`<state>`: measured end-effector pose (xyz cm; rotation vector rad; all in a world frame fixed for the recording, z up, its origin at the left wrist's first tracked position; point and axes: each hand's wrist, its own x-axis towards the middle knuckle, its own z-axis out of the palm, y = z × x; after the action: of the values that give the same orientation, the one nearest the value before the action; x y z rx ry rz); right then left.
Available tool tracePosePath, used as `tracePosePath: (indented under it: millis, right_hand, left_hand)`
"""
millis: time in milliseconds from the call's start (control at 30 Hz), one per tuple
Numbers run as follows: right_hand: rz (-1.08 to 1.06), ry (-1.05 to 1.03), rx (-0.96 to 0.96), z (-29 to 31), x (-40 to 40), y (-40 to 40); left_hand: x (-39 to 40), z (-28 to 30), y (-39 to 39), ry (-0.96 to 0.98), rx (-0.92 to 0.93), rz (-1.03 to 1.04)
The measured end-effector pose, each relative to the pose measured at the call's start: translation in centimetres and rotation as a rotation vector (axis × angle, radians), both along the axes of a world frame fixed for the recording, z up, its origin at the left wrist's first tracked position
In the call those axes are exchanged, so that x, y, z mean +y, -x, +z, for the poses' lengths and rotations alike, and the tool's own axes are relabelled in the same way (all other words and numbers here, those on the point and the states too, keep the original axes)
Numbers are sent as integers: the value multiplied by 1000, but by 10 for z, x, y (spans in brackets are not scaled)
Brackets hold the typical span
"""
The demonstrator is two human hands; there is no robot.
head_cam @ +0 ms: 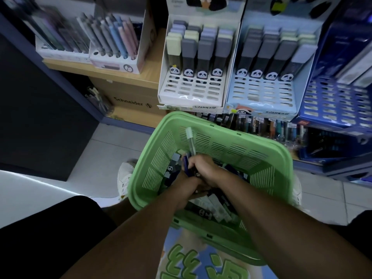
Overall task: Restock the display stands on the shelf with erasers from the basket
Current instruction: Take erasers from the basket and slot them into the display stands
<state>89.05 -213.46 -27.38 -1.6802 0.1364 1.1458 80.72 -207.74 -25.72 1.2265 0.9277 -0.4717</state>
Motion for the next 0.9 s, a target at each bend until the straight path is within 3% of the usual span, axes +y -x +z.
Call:
tracePosePath:
  millis: [167, 367, 500, 567, 667, 800, 833, 900]
  right_hand:
    - [140, 94, -89, 14, -1, -8]
    - [175, 55, -256, 12, -8, 8]
    - [188, 30, -334, 9, -12, 32]
    - [352, -8, -529, 4, -14, 50]
    - [765, 169, -679, -5, -14, 63]
    - [1142, 179, -374, -2, -21, 48]
    - [1154, 253, -317, 0, -28, 39]
    - [1012, 495, -343, -66, -46, 21]
  left_hand:
    - [11, 7, 0, -44, 38, 232]
    - [23, 5, 1, -56, 44, 315]
    - [21, 6, -1, 75, -35, 384]
    - [21, 8, -7, 95, -18, 348]
    - [20, 1, -8, -119, 105, 334]
    - [26, -13, -1, -364, 160, 344]
    - [26, -13, 0, -384, 155, 331]
    - [24, -9, -3, -349, 119, 316]
